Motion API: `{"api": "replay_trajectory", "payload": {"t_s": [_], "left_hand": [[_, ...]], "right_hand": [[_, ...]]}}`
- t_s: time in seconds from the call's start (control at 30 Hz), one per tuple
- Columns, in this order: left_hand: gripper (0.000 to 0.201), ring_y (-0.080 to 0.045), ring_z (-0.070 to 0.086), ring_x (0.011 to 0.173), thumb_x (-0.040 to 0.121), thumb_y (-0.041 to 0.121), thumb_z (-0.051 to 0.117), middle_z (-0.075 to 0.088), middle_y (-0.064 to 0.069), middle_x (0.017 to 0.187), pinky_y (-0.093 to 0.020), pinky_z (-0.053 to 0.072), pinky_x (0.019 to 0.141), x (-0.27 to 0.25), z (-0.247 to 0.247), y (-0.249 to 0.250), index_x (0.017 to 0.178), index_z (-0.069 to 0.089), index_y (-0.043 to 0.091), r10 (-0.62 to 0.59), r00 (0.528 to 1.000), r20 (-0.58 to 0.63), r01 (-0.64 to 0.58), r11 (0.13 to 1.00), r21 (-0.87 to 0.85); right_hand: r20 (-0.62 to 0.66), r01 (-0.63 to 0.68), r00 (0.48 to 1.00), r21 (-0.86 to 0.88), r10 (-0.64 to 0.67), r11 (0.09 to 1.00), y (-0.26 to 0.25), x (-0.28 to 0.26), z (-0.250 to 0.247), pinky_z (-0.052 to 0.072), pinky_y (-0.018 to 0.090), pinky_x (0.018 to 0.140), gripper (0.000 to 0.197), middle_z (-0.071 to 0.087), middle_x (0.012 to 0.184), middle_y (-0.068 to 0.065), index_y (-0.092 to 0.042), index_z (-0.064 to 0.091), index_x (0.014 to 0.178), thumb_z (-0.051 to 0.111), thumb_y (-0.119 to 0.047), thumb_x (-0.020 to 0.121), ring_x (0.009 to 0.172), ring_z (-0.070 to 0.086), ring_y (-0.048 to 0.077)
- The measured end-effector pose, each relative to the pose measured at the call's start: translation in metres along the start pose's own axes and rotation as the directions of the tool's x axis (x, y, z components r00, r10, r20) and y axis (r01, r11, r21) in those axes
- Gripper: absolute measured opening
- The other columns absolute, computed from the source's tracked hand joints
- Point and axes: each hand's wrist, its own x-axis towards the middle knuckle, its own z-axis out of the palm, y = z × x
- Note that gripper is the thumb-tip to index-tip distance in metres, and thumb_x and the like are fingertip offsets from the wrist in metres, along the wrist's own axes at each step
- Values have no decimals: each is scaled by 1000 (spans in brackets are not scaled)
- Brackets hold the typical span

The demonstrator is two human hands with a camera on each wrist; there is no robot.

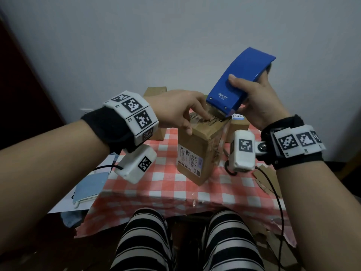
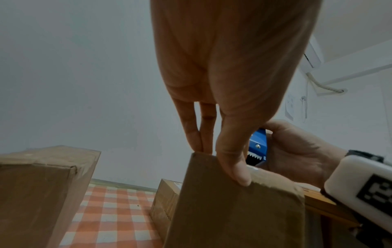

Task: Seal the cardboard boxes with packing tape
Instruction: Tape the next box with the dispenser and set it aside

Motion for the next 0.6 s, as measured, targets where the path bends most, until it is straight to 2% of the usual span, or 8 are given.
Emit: {"api": "replay_trajectory", "payload": {"t_s": [0.07, 0.2, 0.37, 0.5, 0.6], "left_hand": [[59, -9, 60, 88, 77, 15, 77, 48, 17, 133, -23, 41, 78, 1, 0, 1, 130, 58, 31, 0, 1000, 28, -1, 999, 34], [63, -10, 60, 94, 80, 15, 75, 46, 18, 140, -21, 37, 78, 3, -1, 2, 136, 52, 33, -13, 998, 56, 7, 994, 107], [60, -5, 52, 93, 82, 15, 72, 48, 16, 138, -20, 34, 77, 5, -1, 1, 136, 52, 32, 1, 998, 59, -9, 990, 137], [57, -1, 43, 91, 83, 19, 72, 50, 13, 134, -18, 30, 74, 6, -1, 1, 136, 53, 31, 18, 997, 70, -28, 988, 150], [57, 0, 42, 91, 82, 22, 73, 51, 13, 133, -19, 30, 72, 9, -1, 2, 135, 54, 30, 39, 996, 77, -52, 983, 176]], "right_hand": [[3, -2, 1000, 1, 2, 1000, -3, -1, 1, 58, 50, 81, 60, 62, 128, -5, -28, 40, 138, 70, -14, 88, 106, 68, 19], [8, 11, 1000, 11, -11, 1000, -8, -1, 4, 58, 47, 84, 61, 62, 130, -4, -27, 41, 138, 71, -11, 87, 109, 66, 17], [1, 31, 1000, 47, -31, 998, -10, 1, 8, 56, 52, 88, 58, 62, 130, 1, -21, 44, 137, 69, -6, 87, 111, 66, 20], [-56, -32, 998, 184, 43, 982, -11, 9, 6, 56, 54, 87, 47, 67, 124, 6, -16, 51, 129, 67, -3, 87, 106, 69, 26], [-98, -70, 991, 218, 93, 973, -7, 17, 0, 55, 57, 86, 35, 69, 117, 7, -16, 56, 118, 68, -5, 87, 103, 70, 27]]}}
